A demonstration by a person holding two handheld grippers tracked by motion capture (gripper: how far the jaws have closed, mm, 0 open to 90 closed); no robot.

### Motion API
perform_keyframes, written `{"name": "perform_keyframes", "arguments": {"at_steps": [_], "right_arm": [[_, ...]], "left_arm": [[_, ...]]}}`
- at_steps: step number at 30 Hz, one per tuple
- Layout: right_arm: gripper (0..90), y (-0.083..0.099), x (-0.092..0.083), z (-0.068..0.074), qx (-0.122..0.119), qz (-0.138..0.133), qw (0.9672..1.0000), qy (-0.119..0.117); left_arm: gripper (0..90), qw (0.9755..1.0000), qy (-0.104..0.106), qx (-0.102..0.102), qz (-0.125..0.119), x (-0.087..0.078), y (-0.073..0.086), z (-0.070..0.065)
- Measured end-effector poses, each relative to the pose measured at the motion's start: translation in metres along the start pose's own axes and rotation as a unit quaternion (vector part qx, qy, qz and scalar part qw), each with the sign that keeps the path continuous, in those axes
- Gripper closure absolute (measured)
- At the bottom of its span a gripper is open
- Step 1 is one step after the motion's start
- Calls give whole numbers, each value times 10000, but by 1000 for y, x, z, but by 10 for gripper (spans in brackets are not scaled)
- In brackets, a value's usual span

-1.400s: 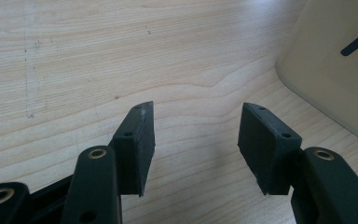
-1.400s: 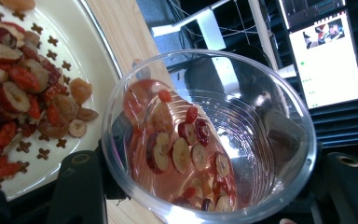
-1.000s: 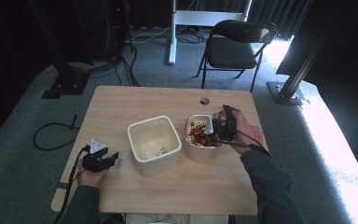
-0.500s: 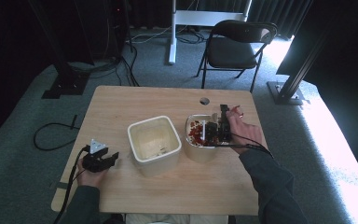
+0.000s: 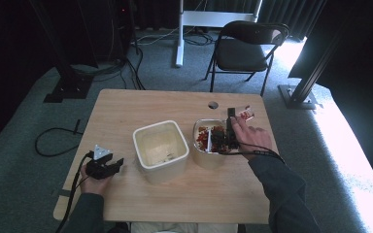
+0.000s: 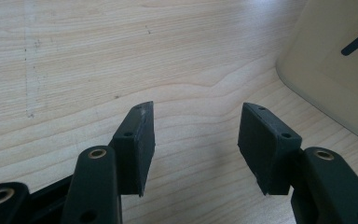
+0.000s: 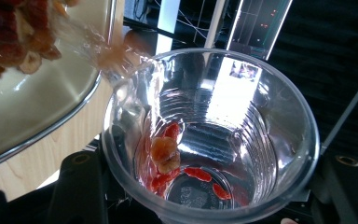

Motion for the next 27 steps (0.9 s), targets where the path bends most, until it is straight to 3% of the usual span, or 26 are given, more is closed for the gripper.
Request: {"name": "perform_keyframes", "arguments": {"at_steps": [11,27], "right_arm": [[360,0,-1,1,-126,3,9999,38],[360,-4,-2,3,-634,45,9977,221]], "left_arm": [[467,10000,0,-2,1,0,0,0],[467,10000,1,1,-4,0,0,0]]}}
Point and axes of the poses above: each handheld gripper's, and its own axes: x roughly forward along the jaws, y roughly out of its underside, z roughly to its left, the point moved 7 cm from there along x, roughly forward along the jaws, and after that the axes turned 2 degrees about x, right-handed, at the moved point
